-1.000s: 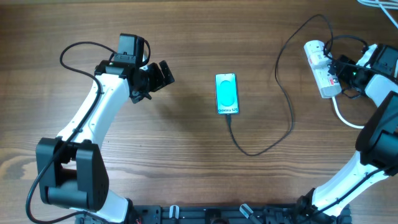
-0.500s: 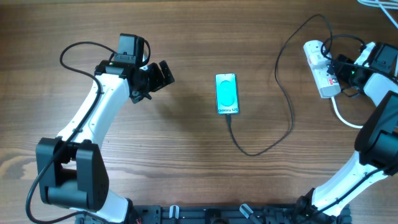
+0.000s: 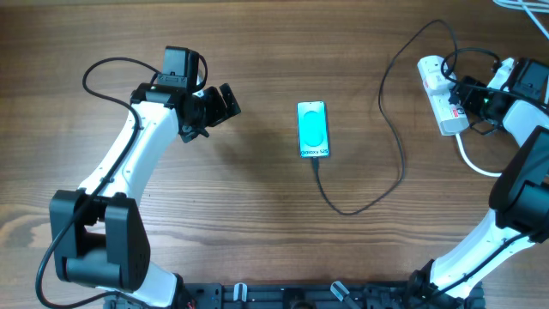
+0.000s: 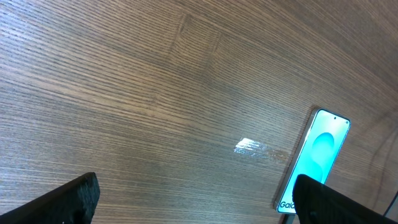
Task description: Plug charger to phone and switch on socket
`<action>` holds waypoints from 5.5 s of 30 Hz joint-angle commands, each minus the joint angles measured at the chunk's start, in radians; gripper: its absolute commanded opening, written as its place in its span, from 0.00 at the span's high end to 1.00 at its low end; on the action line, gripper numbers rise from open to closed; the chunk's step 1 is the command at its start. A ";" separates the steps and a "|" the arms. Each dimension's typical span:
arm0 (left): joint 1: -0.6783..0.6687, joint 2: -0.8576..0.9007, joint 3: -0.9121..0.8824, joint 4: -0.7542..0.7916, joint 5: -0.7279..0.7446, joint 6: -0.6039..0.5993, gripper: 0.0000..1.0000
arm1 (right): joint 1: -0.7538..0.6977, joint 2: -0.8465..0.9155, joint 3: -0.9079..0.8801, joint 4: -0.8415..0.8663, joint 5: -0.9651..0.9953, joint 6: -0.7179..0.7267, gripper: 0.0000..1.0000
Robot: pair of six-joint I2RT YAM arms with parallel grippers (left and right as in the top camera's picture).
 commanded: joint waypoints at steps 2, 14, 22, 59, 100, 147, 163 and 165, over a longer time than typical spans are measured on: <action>0.007 -0.014 -0.002 -0.001 -0.017 -0.010 0.00 | -0.012 -0.032 0.026 -0.090 -0.034 -0.026 0.01; 0.007 -0.014 -0.002 -0.001 -0.017 -0.010 0.00 | -0.022 -0.096 0.026 -0.188 -0.036 -0.182 0.00; 0.007 -0.015 -0.002 -0.001 -0.017 -0.010 0.00 | -0.022 -0.096 0.026 -0.188 -0.033 -0.182 0.00; 0.053 -0.655 -0.833 0.904 -0.110 0.027 0.00 | -0.022 -0.096 0.026 -0.166 -0.033 -0.182 0.00; 0.169 -1.712 -1.243 0.642 -0.166 0.287 0.00 | -0.022 -0.096 0.026 -0.166 -0.033 -0.182 0.00; 0.169 -1.712 -1.243 0.642 -0.166 0.287 0.00 | 0.239 -0.761 -0.737 0.265 -0.063 -0.328 0.00; 0.169 -1.712 -1.243 0.642 -0.166 0.287 0.00 | 0.241 -1.174 -1.233 0.626 -0.101 -0.200 0.00; 0.169 -1.712 -1.243 0.642 -0.166 0.287 0.00 | 0.242 -1.234 -1.271 0.627 -0.101 -0.179 0.00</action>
